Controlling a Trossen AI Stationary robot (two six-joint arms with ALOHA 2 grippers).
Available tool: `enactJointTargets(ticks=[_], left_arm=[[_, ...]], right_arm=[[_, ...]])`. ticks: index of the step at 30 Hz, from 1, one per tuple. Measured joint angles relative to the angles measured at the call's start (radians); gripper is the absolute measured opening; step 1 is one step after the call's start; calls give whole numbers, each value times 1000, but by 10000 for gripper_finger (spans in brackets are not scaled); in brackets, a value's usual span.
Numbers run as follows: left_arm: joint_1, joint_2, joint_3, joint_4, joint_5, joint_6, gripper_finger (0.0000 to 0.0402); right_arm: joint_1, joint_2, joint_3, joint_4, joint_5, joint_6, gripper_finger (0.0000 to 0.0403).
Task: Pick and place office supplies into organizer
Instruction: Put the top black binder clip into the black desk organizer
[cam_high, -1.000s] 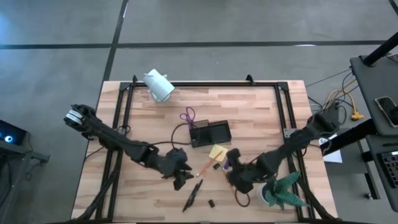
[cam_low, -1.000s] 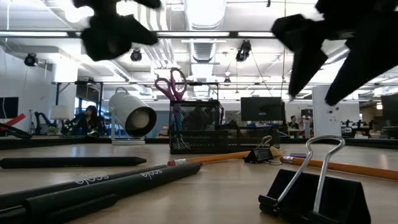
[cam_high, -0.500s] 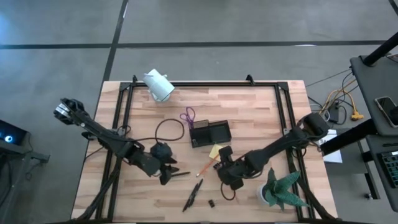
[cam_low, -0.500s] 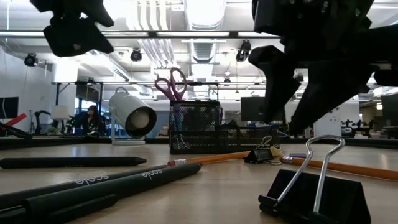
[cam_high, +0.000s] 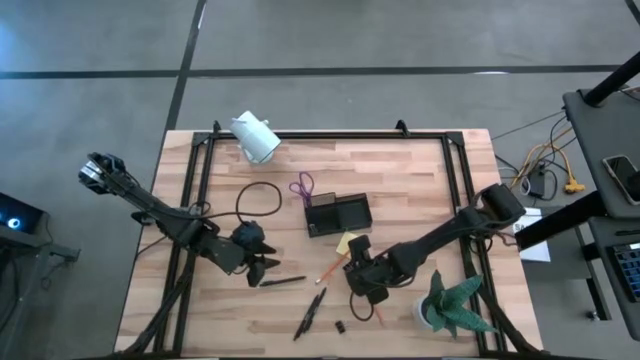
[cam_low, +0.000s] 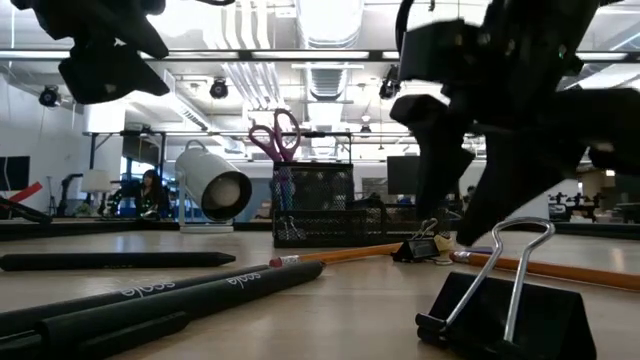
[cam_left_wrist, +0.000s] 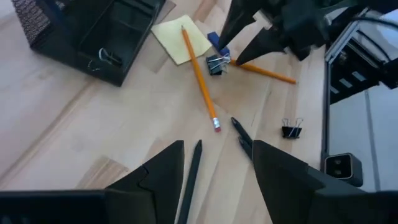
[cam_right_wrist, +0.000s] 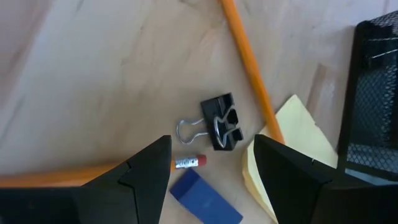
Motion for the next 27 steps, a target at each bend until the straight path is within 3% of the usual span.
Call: enactJointTargets(ticks=[13,20,27], left_arm=[[1,5,-1,17,-2,0,173],[2,5,-1,24,-3,1,173],[3,5,-1,23,-3,1,173]], right_arm=[[-24,1,16,4,-6,-12,218],[-61,1,8,10,-88,-10,183],[-63,1,5,23,-87,-47,143]])
